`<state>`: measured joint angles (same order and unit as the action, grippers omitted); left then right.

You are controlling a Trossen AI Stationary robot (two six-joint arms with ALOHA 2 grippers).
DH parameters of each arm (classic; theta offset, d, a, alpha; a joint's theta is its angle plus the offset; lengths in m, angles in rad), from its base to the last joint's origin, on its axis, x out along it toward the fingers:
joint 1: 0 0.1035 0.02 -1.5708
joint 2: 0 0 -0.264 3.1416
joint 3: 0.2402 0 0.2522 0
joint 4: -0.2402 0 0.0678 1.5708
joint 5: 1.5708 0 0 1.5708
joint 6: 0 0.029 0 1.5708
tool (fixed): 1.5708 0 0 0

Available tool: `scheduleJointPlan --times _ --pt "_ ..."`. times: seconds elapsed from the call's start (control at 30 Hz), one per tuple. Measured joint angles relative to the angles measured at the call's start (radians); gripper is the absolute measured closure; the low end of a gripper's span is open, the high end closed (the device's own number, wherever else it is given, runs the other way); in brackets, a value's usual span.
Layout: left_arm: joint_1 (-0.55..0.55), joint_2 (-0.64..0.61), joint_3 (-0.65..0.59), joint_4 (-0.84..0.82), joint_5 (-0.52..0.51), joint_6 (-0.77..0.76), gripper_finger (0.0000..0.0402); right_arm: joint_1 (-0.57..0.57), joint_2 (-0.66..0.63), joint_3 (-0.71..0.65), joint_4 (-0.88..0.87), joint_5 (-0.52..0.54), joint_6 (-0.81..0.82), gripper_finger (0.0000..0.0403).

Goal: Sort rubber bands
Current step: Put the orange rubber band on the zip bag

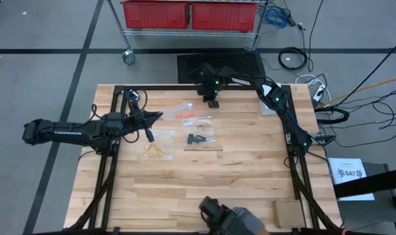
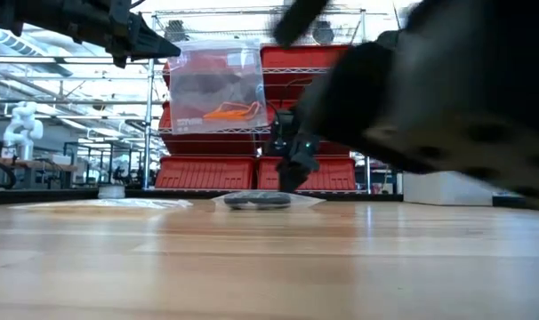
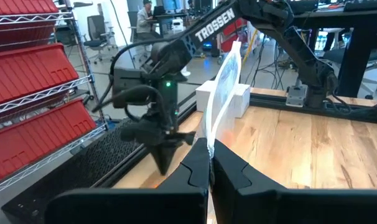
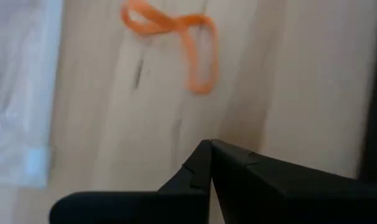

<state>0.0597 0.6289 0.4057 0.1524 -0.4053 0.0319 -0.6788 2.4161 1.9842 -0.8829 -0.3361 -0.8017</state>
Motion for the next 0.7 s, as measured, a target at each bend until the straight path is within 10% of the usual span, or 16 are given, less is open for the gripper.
scheduleJointPlan --times 0.4,0.7 --pt "-0.001 0.000 0.000 -0.020 -0.003 -0.004 0.0398 -0.057 -0.033 -0.002 -0.122 -0.077 0.084 0.0397" --pt "0.000 0.002 0.000 -0.090 -0.083 -0.027 0.0398 0.021 -0.026 -0.003 0.029 -0.079 0.052 0.0312"
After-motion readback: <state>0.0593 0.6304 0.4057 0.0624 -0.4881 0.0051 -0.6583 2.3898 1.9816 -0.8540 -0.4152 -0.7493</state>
